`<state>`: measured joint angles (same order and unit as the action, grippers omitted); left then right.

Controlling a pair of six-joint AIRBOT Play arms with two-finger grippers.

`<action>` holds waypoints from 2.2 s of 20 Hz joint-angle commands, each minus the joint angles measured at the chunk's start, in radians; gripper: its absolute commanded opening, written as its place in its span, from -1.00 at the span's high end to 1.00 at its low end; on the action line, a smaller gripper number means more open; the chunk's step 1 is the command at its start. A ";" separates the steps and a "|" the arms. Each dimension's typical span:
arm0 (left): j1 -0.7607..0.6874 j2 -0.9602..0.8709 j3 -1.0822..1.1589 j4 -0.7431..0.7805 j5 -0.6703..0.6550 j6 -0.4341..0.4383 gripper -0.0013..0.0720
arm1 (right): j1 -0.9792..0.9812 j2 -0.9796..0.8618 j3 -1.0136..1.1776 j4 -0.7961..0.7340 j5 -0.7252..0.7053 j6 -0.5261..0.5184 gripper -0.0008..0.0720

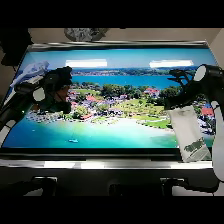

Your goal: Fold the shirts.

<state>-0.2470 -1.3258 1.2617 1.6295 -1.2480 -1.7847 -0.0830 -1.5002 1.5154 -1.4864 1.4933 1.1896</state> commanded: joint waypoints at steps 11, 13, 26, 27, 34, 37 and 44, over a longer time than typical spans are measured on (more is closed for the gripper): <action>0.000 0.000 0.000 -0.001 0.000 -0.001 -0.71 | 0.000 -0.001 0.001 0.000 -0.007 0.000 -0.86; 0.000 -0.001 0.000 -0.001 0.009 0.000 -0.71 | 0.000 -0.001 0.001 0.000 -0.044 0.000 -0.86; 0.338 -0.267 0.366 -0.137 0.101 -0.137 -1.00 | -0.001 -0.001 0.001 -0.018 -0.171 -0.055 -0.86; 0.437 -0.328 0.418 -0.249 0.023 -0.154 -1.00 | -0.001 -0.001 0.001 -0.018 -0.160 -0.057 -0.86; 0.643 -0.438 0.304 -0.518 0.231 -0.153 -1.00 | -0.001 -0.001 0.001 0.014 -0.131 -0.077 -0.86; 0.635 -0.488 0.276 -0.568 0.311 -0.153 -1.00 | -0.001 -0.001 0.001 0.040 -0.124 -0.079 -0.86; 0.613 -0.531 0.279 -0.631 0.375 -0.010 0.89 | -0.001 -0.001 0.001 0.061 -0.039 -0.079 -0.86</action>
<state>0.3717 -1.8465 1.5417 1.0573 -0.9054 -1.8572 -0.0834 -1.5009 1.5154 -1.4349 1.4178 1.1107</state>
